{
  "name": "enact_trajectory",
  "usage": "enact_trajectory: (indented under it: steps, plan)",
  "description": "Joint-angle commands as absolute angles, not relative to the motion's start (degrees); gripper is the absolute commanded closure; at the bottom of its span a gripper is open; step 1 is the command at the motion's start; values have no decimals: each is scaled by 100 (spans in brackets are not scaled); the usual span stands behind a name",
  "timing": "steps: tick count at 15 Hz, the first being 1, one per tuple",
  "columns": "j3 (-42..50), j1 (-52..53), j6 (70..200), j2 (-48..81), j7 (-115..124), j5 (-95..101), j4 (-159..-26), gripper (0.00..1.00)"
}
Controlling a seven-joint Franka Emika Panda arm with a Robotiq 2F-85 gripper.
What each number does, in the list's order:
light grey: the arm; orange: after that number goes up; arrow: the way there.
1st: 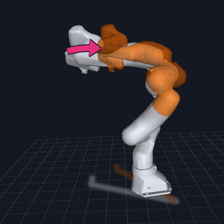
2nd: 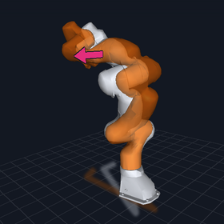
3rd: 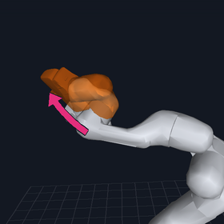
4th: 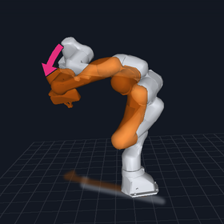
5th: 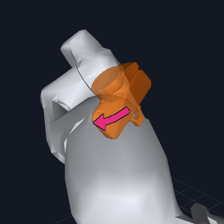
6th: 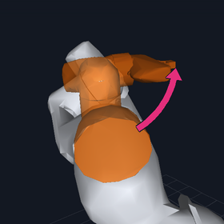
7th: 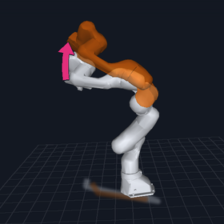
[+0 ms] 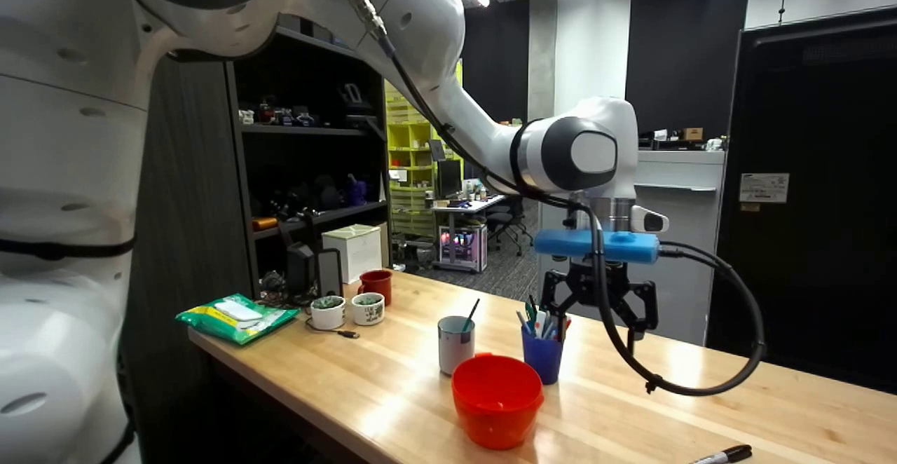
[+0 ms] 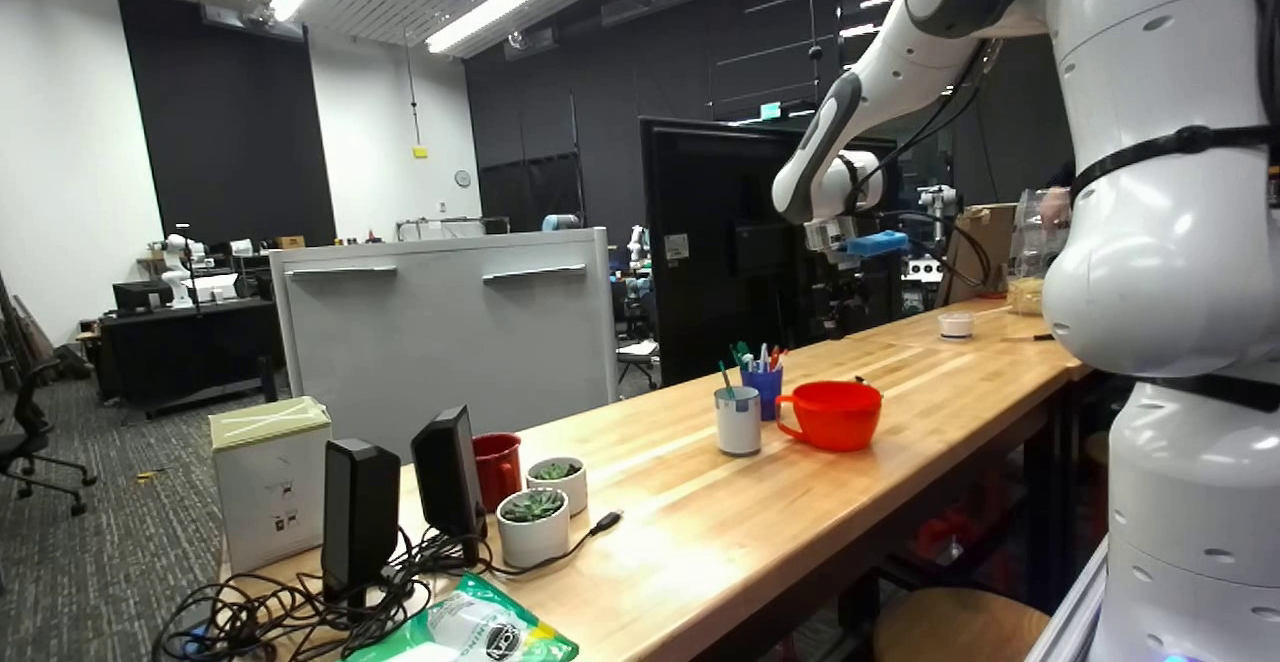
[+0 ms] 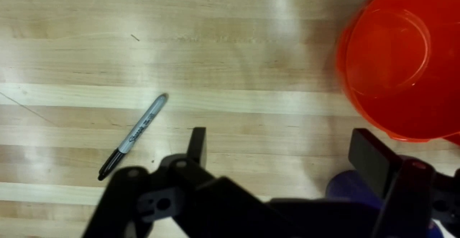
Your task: Move the black and white marker to the right
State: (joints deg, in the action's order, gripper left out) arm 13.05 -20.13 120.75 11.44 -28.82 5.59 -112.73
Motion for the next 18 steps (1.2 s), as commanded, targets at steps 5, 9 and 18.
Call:
enact_trajectory:
  steps: [5,9,18]
  plan:
    - [1130,-1413,12383,10,-2190,761,-12638,0]
    - [928,-1076,12662,-354,-1418,704,-13198,0]
    - [941,-993,12676,-58,-1306,623,-13020,0]
